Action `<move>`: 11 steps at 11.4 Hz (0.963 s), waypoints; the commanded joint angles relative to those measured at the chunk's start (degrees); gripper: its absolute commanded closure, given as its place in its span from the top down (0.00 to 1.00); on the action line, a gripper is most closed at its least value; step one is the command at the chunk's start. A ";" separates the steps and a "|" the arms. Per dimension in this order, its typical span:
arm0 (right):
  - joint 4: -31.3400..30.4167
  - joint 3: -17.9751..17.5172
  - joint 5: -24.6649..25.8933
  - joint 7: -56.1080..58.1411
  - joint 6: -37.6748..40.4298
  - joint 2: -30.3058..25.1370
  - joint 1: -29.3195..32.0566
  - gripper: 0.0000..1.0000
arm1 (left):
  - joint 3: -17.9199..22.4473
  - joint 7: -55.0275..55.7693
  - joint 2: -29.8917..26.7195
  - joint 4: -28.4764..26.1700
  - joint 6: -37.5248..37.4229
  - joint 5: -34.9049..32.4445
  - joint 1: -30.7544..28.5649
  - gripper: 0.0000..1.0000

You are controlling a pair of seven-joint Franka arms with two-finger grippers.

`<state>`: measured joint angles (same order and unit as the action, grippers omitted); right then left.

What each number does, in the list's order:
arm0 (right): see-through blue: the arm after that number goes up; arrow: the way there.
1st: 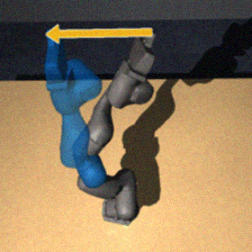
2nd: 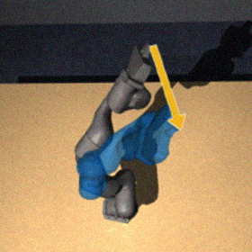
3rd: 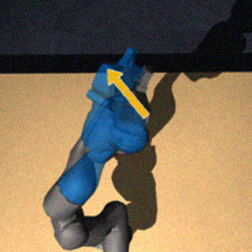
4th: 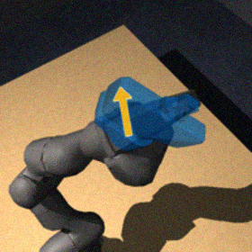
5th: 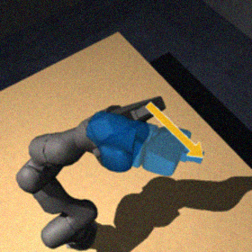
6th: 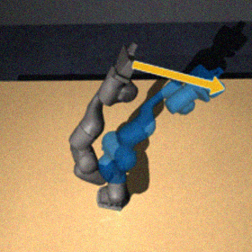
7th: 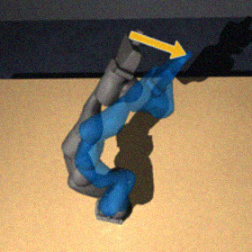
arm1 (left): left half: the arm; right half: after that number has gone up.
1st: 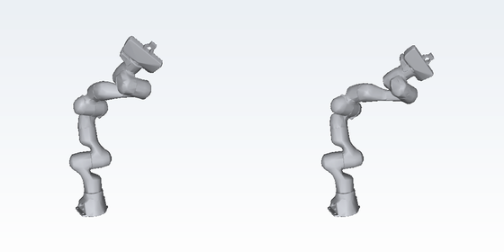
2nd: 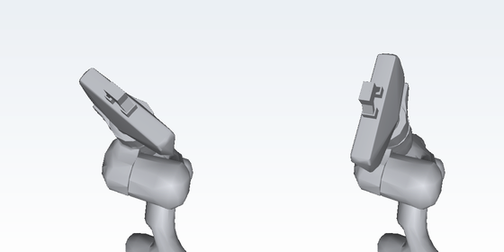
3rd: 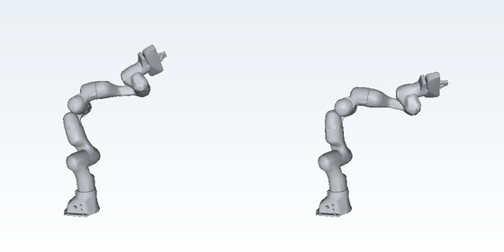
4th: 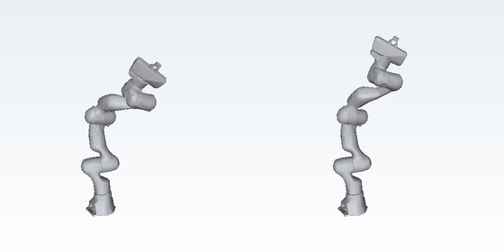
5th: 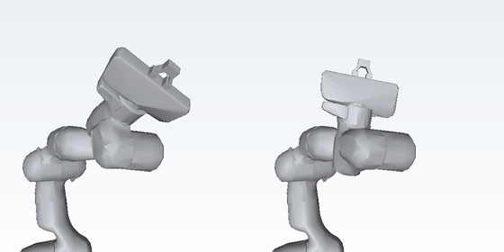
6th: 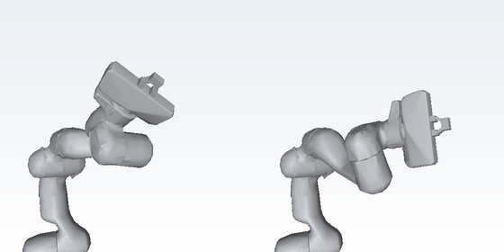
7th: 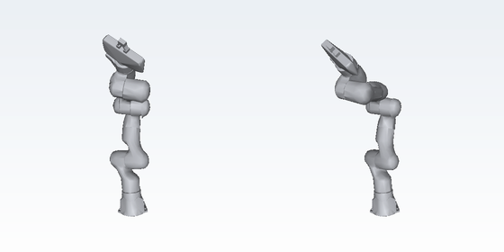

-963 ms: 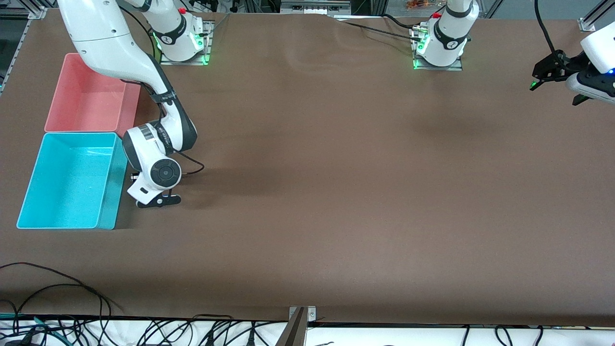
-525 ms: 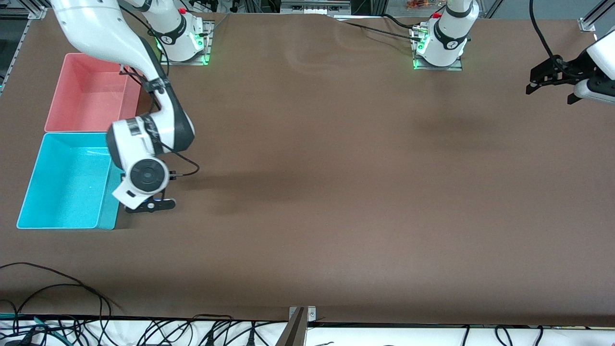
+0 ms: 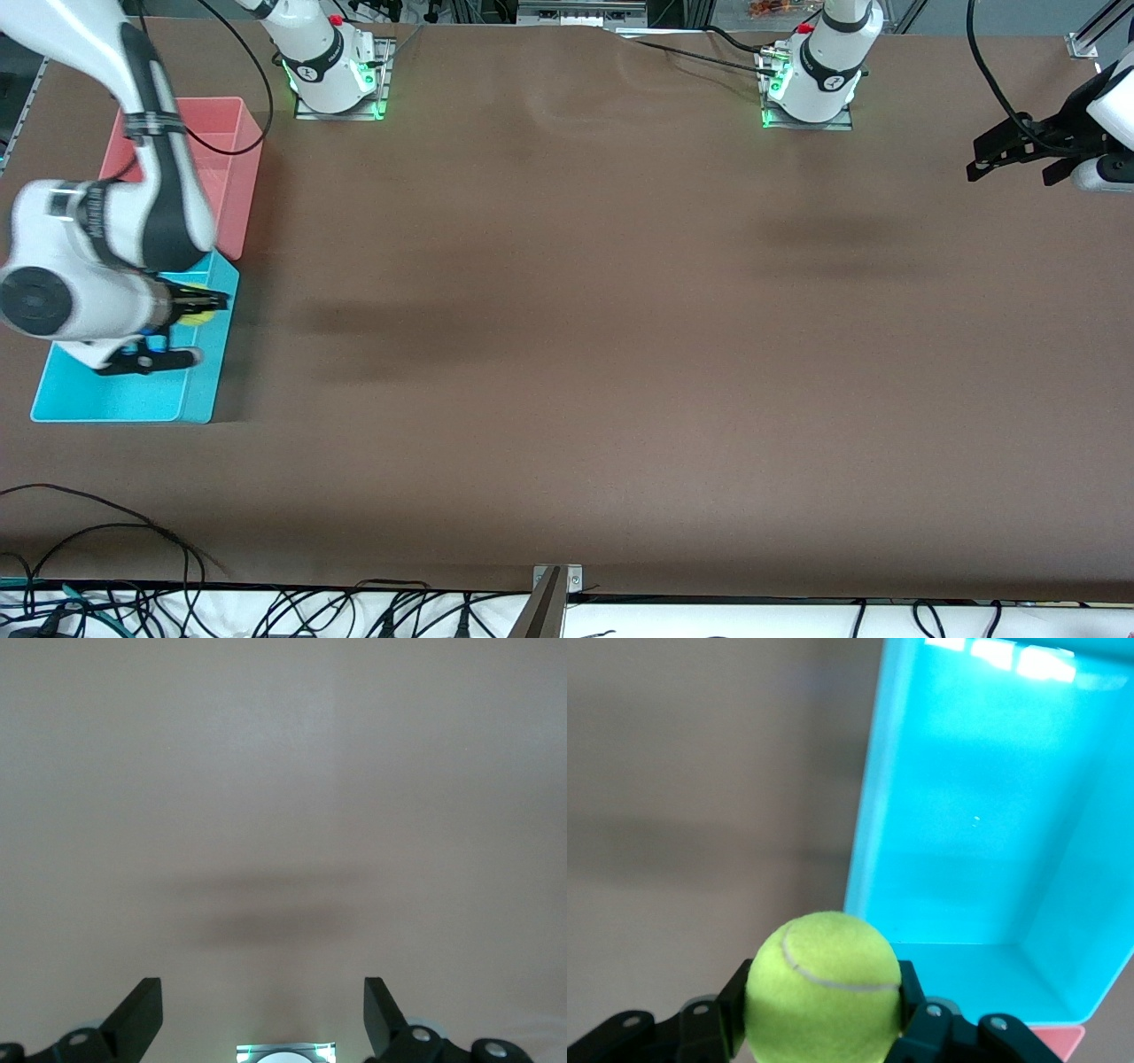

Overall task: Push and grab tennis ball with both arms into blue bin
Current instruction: 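Carry the ball with the right gripper over the cyan bin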

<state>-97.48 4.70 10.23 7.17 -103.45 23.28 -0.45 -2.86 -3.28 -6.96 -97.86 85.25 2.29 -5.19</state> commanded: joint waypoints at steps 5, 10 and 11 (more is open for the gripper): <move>-21.78 2.75 -3.55 19.69 -17.13 -7.63 9.33 0.44 | -0.21 0.38 1.60 2.85 -1.14 0.97 0.62 1.00; -25.20 3.83 -4.42 26.66 -19.49 -6.67 9.77 0.45 | -0.65 0.38 1.60 2.85 -1.23 0.53 1.06 1.00; -26.35 3.83 -4.43 27.28 -22.12 -6.67 9.77 0.44 | -0.65 0.38 1.60 2.85 -1.14 0.53 1.06 1.00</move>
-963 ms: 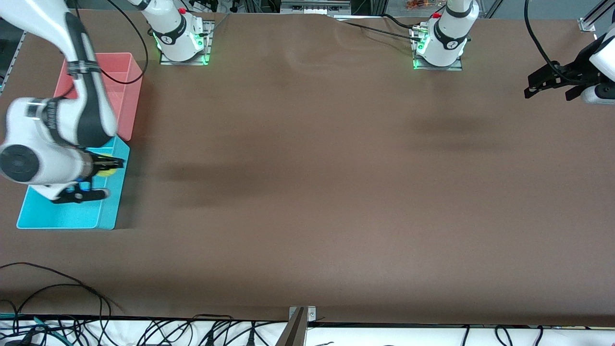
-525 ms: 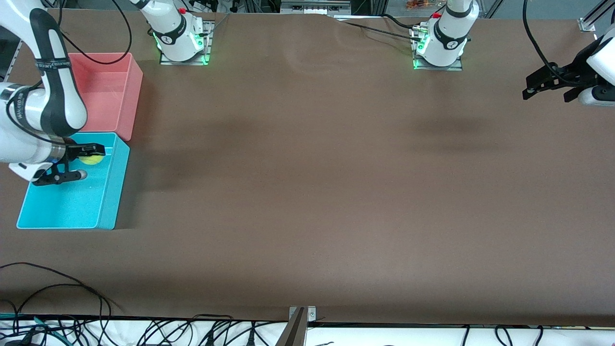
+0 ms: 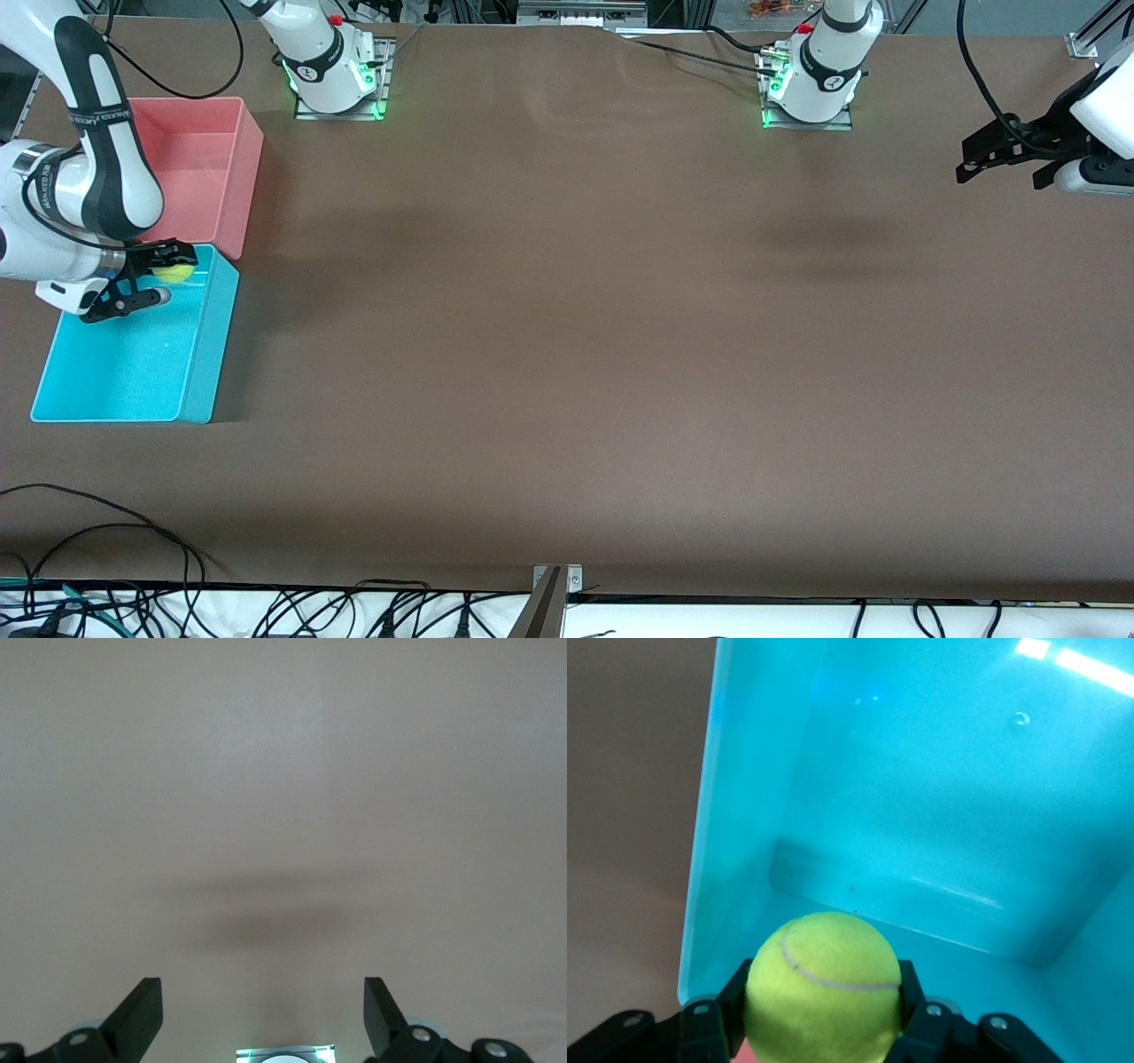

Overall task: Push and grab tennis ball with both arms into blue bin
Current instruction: 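Open the right gripper to drop the ball into the cyan bin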

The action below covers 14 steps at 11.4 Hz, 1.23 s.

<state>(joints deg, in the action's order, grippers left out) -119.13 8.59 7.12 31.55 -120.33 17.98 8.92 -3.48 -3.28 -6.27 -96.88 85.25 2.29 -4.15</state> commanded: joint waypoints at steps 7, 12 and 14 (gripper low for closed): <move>-3.83 -0.33 -1.15 6.59 -7.02 0.39 0.84 1.00 | -0.03 0.29 0.91 2.83 -1.14 0.52 -0.07 1.00; 9.84 -0.94 -2.19 6.07 9.44 0.21 0.66 1.00 | 0.06 0.38 1.96 3.01 -1.05 -1.40 -0.60 1.00; 17.68 -1.38 -6.49 5.02 15.89 0.30 0.40 1.00 | 0.06 0.38 3.19 4.24 -0.96 -1.41 -0.69 1.00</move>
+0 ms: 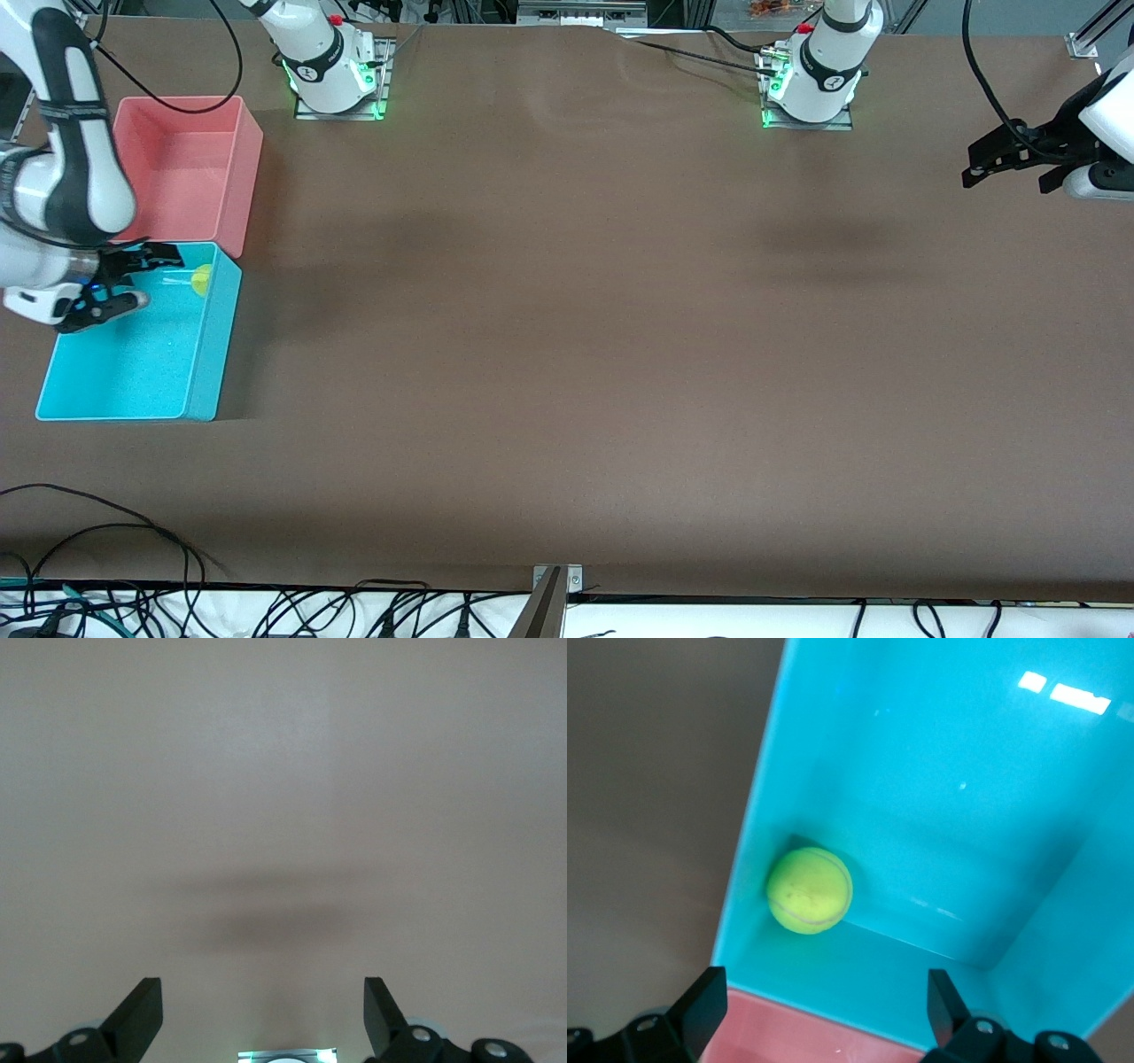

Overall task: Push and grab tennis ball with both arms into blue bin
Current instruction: 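Open the right gripper to drop the ball into the cyan bin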

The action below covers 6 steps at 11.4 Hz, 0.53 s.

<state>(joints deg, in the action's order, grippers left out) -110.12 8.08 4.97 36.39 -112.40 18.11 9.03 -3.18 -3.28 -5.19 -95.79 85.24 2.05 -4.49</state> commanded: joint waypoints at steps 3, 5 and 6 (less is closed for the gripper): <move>19.12 -4.11 -7.43 -10.07 15.60 0.08 0.29 1.00 | -0.08 0.47 2.81 3.24 -0.69 -1.17 -0.35 1.00; 24.32 -6.31 -7.43 -15.64 19.22 -0.09 0.37 1.00 | -0.08 0.55 4.13 5.16 -0.69 -1.17 -0.43 1.00; 25.64 -6.67 -7.43 -15.83 21.76 -0.44 0.29 1.00 | -0.08 0.55 4.22 5.52 -0.69 -1.43 -0.35 1.00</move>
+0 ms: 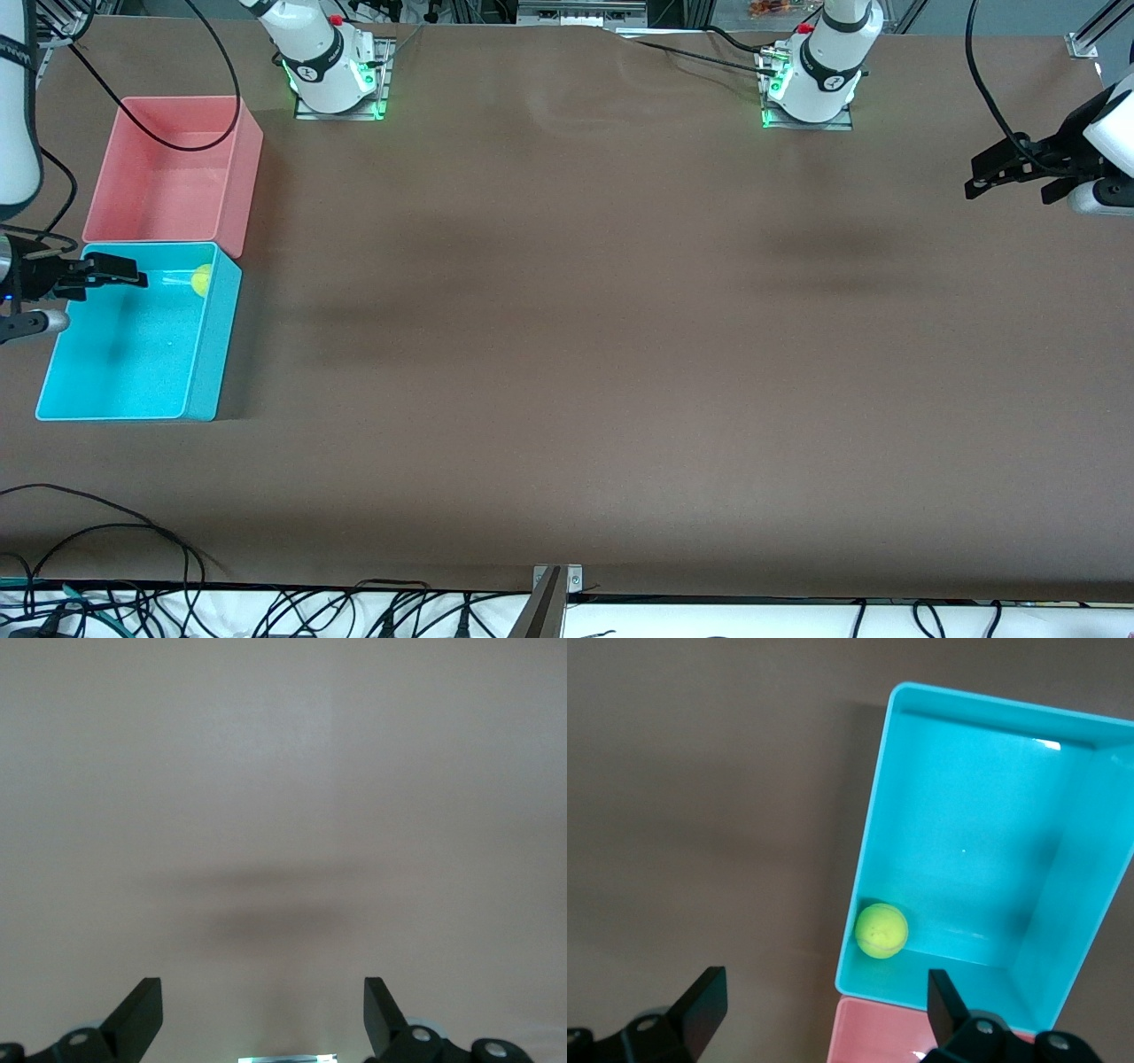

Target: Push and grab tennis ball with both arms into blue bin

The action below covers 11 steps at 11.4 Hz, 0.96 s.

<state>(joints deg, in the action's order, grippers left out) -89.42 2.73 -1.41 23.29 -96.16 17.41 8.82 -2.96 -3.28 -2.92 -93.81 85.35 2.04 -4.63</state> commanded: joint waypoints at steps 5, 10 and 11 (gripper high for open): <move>14.61 -1.15 -0.70 -5.35 18.17 -0.45 -0.65 1.00 | -0.37 0.55 1.95 3.55 -0.80 -1.87 -0.20 1.00; 19.89 -1.32 1.32 -10.71 21.54 -1.76 -0.74 1.00 | -0.46 0.64 1.95 3.55 -0.80 -1.96 0.06 1.00; 20.07 -1.32 1.49 -11.42 21.72 -1.76 -1.43 1.00 | -0.46 0.64 1.95 3.55 -0.80 -1.96 0.06 1.00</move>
<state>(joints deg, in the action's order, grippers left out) -71.66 1.76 -1.05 14.64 -76.68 15.57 8.19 -3.06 -3.28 -1.77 -92.02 85.35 1.67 -4.64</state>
